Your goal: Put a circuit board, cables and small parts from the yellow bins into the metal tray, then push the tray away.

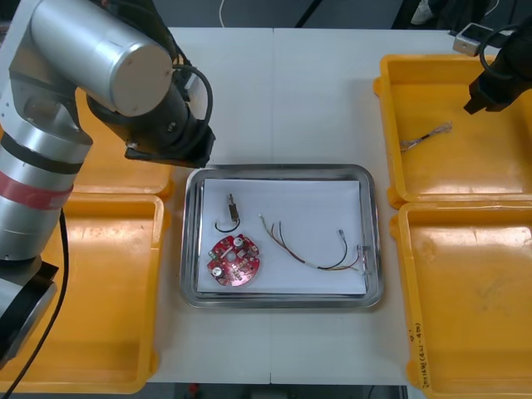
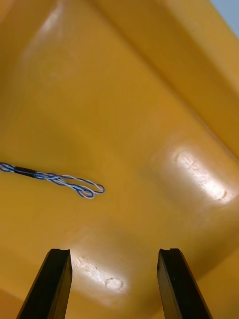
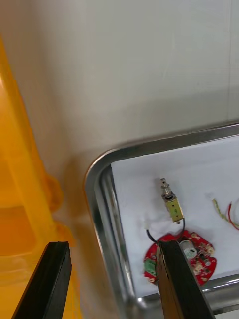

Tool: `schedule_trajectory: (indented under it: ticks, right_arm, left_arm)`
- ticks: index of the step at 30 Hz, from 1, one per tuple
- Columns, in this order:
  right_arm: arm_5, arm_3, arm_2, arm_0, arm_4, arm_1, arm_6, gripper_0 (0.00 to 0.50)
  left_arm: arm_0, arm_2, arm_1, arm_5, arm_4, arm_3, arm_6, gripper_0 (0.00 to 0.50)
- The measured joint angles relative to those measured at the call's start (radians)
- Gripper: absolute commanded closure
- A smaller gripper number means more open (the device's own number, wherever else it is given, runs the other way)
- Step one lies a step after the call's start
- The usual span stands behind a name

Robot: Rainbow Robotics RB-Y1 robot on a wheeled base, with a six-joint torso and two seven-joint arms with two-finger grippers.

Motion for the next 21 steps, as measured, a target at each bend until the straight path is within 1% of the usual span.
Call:
schedule_trajectory:
  ticks: [3,6,10,12,15,21]
  right_arm:
    - [-0.023,0.036,-0.026,0.000,-0.021,0.008,0.072,0.000]
    - [-0.046,0.073,-0.039,-0.002,-0.038,0.015,0.131,0.000]
    - [-0.095,0.152,-0.043,-0.014,-0.059,0.026,0.154,0.000]
    - [-0.128,0.207,-0.055,-0.026,-0.062,0.032,0.193,0.000]
    - [-0.152,0.254,-0.081,-0.036,-0.062,0.042,0.232,0.000]
    - [-0.157,0.259,-0.095,-0.037,-0.062,0.061,0.232,0.000]
  left_arm:
    - [0.000,0.041,0.015,0.000,0.000,0.001,-0.085,0.000]
    - [-0.001,0.081,0.027,-0.003,0.000,0.020,-0.092,0.000]
    - [-0.022,0.133,0.032,-0.032,-0.009,0.099,-0.092,0.000]
    - [-0.046,0.151,0.032,-0.059,-0.025,0.162,-0.093,0.000]
    - [-0.076,0.158,0.032,-0.118,-0.045,0.244,-0.093,0.000]
    - [-0.116,0.160,0.033,-0.236,-0.070,0.380,-0.099,0.000]
